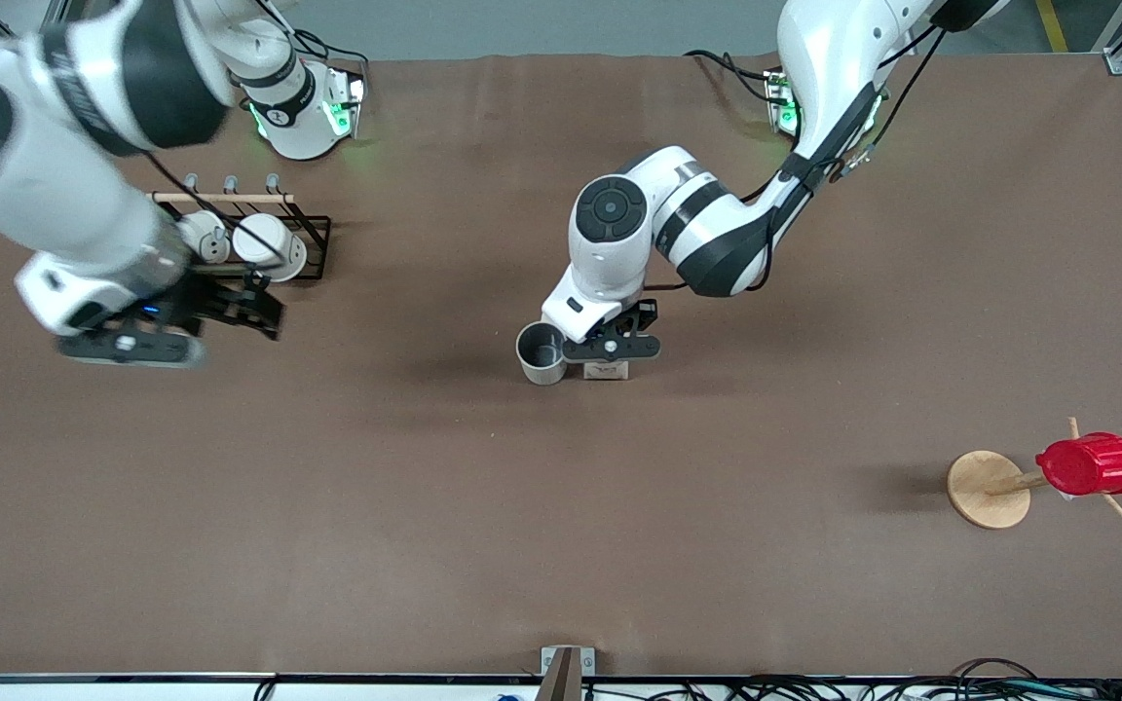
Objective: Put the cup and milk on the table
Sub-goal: 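Set the mug down, open the right gripper while the left lowers the carton, then open the left gripper beside the mug and lift it away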
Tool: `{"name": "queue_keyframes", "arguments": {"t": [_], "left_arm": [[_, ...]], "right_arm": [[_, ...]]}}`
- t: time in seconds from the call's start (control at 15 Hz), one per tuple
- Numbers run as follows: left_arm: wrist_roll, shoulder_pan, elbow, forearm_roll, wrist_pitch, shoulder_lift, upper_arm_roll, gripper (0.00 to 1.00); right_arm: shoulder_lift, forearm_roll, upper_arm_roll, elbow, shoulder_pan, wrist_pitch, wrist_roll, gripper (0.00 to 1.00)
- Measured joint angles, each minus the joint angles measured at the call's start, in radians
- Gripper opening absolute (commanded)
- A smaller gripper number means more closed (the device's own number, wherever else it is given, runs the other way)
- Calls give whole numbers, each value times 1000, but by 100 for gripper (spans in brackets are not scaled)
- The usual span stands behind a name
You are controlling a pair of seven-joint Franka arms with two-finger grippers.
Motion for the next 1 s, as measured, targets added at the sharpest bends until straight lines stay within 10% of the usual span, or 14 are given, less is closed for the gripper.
{"name": "queue_keyframes", "arguments": {"t": [0.2, 0.33, 1.0], "left_arm": [[0, 0, -10, 0, 2, 1, 1, 59], [1, 1, -10, 1, 5, 1, 1, 100], [20, 55, 12, -7, -149, -170, -3, 100]], "right_arm": [[-56, 0, -2, 2, -129, -49, -193, 100], [-67, 3, -2, 34, -187, -80, -241, 100], [-62, -10, 5, 158, -211, -218, -244, 100]]}}
